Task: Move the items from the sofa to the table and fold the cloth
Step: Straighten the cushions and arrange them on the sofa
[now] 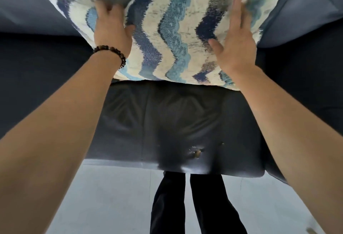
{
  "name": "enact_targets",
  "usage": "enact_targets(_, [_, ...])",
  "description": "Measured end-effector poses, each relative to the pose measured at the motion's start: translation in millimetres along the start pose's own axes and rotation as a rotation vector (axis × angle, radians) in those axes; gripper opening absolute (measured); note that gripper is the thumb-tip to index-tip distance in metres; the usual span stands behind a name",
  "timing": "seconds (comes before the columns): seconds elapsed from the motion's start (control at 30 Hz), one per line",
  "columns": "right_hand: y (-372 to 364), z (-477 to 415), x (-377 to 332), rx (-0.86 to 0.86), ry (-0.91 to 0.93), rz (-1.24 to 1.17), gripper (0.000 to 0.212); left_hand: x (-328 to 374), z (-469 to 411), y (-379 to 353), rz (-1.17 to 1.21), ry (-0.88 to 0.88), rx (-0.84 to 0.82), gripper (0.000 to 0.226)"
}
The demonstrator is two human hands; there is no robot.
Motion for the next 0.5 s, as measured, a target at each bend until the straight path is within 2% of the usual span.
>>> enact_targets(0.07, [1.4, -1.6, 1.1, 0.007, -0.013, 0.015, 0.068, -1.5, 3.1, 4.3, 0.059, -0.038, 0.1, 0.029])
enact_targets(0.13, [8.6, -0.2, 0.1, 0.072, -0.009, -0.052, 0.045, -0.8, 9.1, 11.0, 0.147, -0.104, 0.2, 0.024])
enact_targets(0.2, [17.7, 0.1, -0.8, 0.158, 0.004, -0.113, 0.035, 1.2, 11.7, 22.0, 0.179, -0.162, 0.273, 0.024])
enact_targets(0.3, [24.1, -0.9, -2.9, 0.237, 0.021, -0.195, 0.033, 6.5, 11.2, 39.4, 0.178, -0.191, 0.414, 0.022])
enact_targets(0.37, [18.5, 0.7, -3.6, 0.226, 0.037, -0.25, 0.035, 6.7, 12.4, 38.4, 0.181, -0.167, 0.48, 0.022])
enact_targets(0.43, [6.7, 2.6, -3.2, 0.133, 0.034, -0.267, 0.04, 2.4, 14.7, 23.5, 0.186, -0.129, 0.43, 0.025])
enact_targets(0.5, [-7.1, 5.6, -2.4, 0.0, 0.02, -0.189, 0.049, -3.9, 19.4, 2.5, 0.169, -0.119, 0.297, 0.026])
Point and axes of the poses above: each hand's wrist, its own z-axis away from the middle knuckle, its own y-axis out of the back of the hand, x = y × z, the point moved 4 cm from there along -z, towards the middle knuckle, and after that the axes turned 4 degrees about -z, right-handed, at the moved point
